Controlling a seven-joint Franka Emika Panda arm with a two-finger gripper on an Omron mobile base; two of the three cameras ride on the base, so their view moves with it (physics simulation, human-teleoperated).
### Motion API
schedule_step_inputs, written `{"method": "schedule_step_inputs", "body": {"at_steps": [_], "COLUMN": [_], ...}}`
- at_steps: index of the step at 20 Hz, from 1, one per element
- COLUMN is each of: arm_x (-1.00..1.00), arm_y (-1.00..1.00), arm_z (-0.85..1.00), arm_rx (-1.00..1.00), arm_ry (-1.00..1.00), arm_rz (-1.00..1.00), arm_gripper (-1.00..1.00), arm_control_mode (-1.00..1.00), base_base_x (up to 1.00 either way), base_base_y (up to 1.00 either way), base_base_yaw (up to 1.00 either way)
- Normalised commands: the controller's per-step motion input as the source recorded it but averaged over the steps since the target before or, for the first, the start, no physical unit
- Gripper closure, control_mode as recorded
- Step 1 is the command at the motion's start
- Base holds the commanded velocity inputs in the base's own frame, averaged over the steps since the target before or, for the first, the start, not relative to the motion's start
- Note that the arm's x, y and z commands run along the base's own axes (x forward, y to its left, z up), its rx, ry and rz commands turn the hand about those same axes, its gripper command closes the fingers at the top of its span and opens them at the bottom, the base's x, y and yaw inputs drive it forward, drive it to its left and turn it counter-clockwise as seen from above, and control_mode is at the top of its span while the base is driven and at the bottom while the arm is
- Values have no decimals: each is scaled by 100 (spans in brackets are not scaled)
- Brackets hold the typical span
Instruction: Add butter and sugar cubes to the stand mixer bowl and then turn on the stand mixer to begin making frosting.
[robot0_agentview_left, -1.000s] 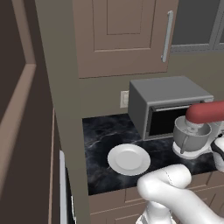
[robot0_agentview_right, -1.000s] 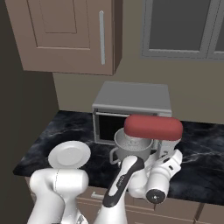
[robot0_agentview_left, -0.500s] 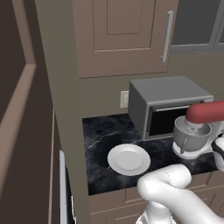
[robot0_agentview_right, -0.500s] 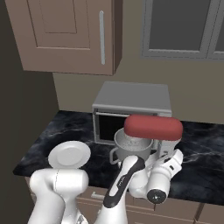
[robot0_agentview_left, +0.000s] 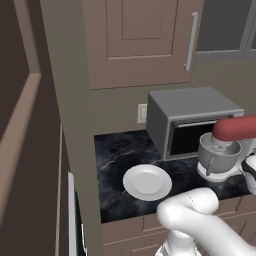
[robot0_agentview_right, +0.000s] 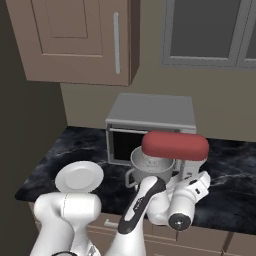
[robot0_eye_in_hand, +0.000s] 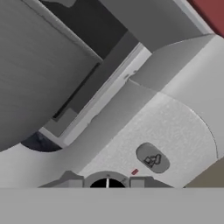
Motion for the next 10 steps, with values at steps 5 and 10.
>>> {"method": "schedule_step_inputs", "body": {"at_steps": [5, 10], "arm_x": [0, -1], "arm_y": [-3, -6], "arm_z": [-8, -11], "arm_rx": [34, 30], "arm_ry": [-1, -4], "arm_rz": [-7, -9], "arm_gripper": [100, 100], "arm_control_mode": [-100, -100], "base_base_x": [0, 0], "base_base_y": [0, 0], "base_base_yaw": [0, 0]}}
